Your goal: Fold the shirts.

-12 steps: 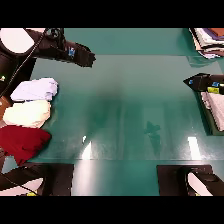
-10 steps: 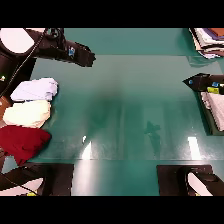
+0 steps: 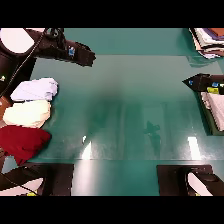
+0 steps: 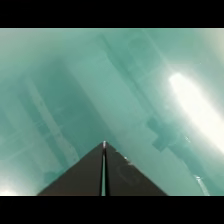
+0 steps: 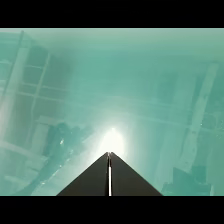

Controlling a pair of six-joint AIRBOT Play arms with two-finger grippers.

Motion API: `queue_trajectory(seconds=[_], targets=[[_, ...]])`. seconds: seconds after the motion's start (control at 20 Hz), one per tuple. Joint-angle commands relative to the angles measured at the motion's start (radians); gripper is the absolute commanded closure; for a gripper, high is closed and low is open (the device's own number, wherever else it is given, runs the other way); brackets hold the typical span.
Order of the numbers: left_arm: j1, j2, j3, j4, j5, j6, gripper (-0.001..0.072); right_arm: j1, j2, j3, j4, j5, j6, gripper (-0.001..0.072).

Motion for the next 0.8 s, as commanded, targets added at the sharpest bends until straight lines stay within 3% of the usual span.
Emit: queue_trajectory(seconds=[0.0, 0.1, 0.3, 0.35, 0.4, 0.45, 0.75], targets=[[0.000, 0.000, 0.000, 0.009, 0.058, 0.035, 0.0677, 0.001, 0.001, 0.000, 0.002, 0.000, 0.008, 0.0695], [0.029, 0.007, 0.008, 0.108, 0.035, 0.059, 0.0677, 0.001, 0.000, 0.000, 0.001, -0.003, 0.023, 0.0695], [0.222, 0.011, -0.008, 0.418, -0.176, -0.042, 0.0677, 0.001, 0.000, 0.000, 0.002, -0.009, 0.024, 0.0695], [0.284, 0.011, -0.032, 0.430, -0.194, -0.043, 0.0593, 0.001, 0.000, 0.000, 0.002, -0.010, 0.024, 0.0695], [0.349, 0.011, -0.071, 0.427, -0.193, -0.059, 0.0250, 0.001, -0.001, 0.000, 0.002, -0.014, 0.024, 0.0695], [0.402, 0.010, -0.116, 0.427, -0.181, -0.100, 0.0037, 0.001, -0.001, 0.000, 0.002, -0.017, 0.024, 0.0695], [0.562, -0.043, -0.439, 0.416, 0.043, -0.147, 0.0049, 0.001, -0.002, 0.000, 0.003, -0.026, 0.024, 0.0695]])
